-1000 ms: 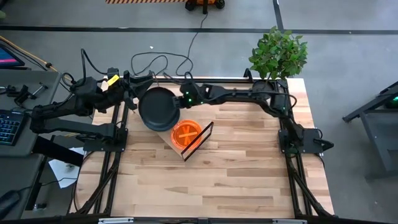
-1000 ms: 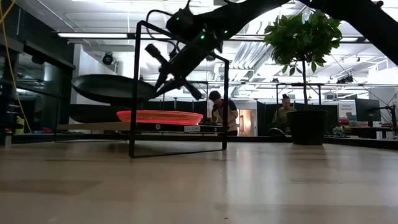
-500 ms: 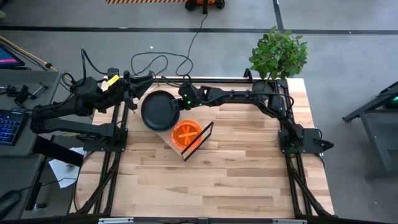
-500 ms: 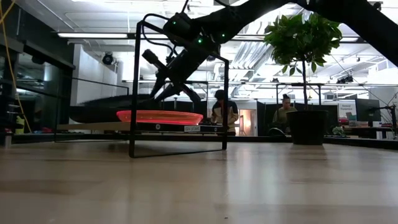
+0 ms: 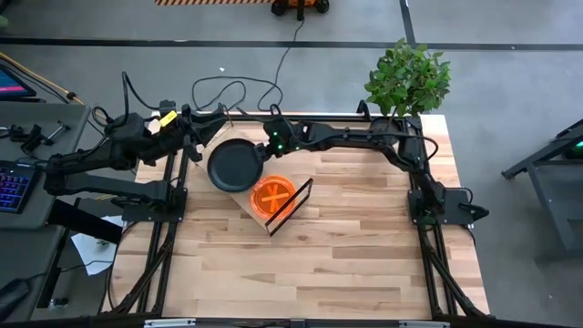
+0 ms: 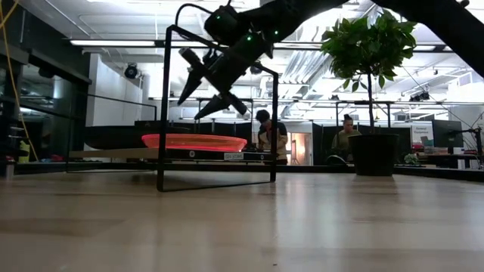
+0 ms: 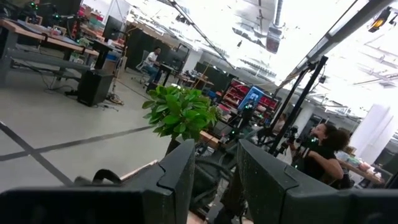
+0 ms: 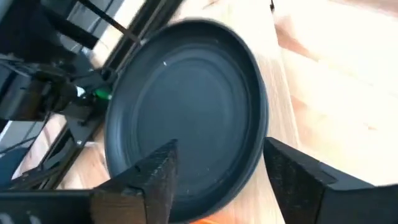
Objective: Place and stack plates onto a shelf
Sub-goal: Return to Home Position
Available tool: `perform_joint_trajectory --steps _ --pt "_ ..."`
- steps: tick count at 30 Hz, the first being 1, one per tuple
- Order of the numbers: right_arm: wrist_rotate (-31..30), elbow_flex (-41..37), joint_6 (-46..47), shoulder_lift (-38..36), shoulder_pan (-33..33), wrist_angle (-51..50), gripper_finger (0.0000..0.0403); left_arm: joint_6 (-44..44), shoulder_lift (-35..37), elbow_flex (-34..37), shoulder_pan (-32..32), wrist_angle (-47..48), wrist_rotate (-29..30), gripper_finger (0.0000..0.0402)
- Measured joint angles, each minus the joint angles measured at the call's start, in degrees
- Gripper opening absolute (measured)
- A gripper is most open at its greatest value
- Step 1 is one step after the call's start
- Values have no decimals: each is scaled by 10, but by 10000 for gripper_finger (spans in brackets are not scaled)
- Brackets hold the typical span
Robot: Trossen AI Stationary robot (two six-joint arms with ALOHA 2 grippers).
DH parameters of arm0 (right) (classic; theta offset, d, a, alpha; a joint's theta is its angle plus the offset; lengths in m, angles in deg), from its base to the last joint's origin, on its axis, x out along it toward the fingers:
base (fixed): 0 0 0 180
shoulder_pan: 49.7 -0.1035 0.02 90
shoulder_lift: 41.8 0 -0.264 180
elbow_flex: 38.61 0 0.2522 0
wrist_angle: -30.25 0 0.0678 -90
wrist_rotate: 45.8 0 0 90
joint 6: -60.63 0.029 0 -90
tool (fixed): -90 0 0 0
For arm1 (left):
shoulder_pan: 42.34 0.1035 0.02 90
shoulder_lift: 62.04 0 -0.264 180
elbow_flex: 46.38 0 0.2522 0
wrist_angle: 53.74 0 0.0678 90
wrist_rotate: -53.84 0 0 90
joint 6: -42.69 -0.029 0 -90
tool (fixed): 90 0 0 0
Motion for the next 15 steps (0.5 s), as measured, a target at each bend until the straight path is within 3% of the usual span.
perform_joint_trajectory --steps 5,10,15 --pt "35 0 -72 -28 6 -62 222 0 0 0 0 2 0 111" --pt "-8 -10 -192 -85 -3 -225 222 0 0 0 0 4 0 111" --pt "-18 -143 -214 -198 -15 -235 222 1 -2 0 0 26 0 111"
